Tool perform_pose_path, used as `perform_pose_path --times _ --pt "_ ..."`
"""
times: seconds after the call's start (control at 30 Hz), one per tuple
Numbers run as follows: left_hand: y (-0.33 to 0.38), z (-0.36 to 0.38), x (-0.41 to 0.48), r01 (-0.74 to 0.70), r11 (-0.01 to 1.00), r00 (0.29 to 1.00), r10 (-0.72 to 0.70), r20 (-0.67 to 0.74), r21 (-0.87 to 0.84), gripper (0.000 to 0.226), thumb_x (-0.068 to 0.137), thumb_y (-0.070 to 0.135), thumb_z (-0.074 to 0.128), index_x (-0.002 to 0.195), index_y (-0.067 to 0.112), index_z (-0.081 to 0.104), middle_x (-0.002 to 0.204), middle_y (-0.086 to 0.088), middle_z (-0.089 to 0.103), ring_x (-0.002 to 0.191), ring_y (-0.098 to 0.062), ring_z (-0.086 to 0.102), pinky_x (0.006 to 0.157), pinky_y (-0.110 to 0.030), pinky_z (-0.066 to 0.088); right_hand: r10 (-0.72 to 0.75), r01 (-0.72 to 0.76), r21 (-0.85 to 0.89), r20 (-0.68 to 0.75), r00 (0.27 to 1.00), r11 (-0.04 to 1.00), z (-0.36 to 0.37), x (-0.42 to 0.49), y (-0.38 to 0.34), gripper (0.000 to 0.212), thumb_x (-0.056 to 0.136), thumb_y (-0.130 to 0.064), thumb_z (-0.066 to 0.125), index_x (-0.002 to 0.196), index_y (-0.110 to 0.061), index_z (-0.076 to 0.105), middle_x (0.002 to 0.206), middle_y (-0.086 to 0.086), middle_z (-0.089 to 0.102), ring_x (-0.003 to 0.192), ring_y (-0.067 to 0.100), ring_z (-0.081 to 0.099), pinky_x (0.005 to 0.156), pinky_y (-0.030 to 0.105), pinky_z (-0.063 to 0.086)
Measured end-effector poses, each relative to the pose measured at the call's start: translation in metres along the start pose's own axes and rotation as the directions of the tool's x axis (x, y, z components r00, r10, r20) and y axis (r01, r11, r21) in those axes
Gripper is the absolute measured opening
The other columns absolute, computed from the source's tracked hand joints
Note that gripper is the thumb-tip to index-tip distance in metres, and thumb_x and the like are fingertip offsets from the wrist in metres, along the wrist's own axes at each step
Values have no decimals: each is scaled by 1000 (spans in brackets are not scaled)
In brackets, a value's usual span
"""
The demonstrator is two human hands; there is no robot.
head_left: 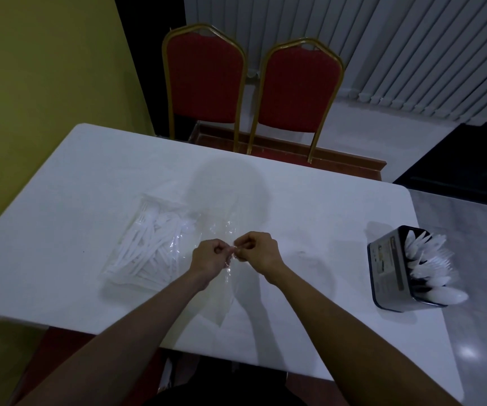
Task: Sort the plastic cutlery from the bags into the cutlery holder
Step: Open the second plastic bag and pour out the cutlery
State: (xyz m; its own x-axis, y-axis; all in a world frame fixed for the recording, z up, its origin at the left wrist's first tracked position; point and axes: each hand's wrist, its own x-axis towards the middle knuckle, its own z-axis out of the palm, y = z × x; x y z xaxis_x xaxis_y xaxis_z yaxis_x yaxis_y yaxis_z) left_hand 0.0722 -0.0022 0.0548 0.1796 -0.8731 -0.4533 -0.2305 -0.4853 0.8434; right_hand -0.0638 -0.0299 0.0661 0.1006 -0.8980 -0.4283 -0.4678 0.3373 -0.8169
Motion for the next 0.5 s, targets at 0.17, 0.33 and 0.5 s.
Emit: perform_pose_path --times 0.17,0.33,0.5 --pt "-3 -1 1 29 999 999 -29 13 22 13 88 14 64 76 10 69 65 -8 65 58 -16 59 63 -27 52 -100 96 -108 -28 995 989 5 -2 0 16 81 0 71 98 -1 70 86 15 73 68 15 68 68 17 56" --pt "-4 -3 -3 -4 1000 1000 4 -12 3 10 85 12 67 80 5 72 64 -10 67 58 -18 60 62 -27 56 -54 54 -31 2 999 998 1 -4 3 20 79 -1 73 99 -2 70 88 15 73 74 18 71 73 20 58" --pt "-3 1 -5 -154 946 987 159 5 285 11 85 12 65 82 6 74 73 -9 72 66 -17 65 68 -27 53 -34 40 -123 51 998 992 -1 -3 2 22 77 0 73 98 -2 68 86 16 74 77 22 73 73 26 60"
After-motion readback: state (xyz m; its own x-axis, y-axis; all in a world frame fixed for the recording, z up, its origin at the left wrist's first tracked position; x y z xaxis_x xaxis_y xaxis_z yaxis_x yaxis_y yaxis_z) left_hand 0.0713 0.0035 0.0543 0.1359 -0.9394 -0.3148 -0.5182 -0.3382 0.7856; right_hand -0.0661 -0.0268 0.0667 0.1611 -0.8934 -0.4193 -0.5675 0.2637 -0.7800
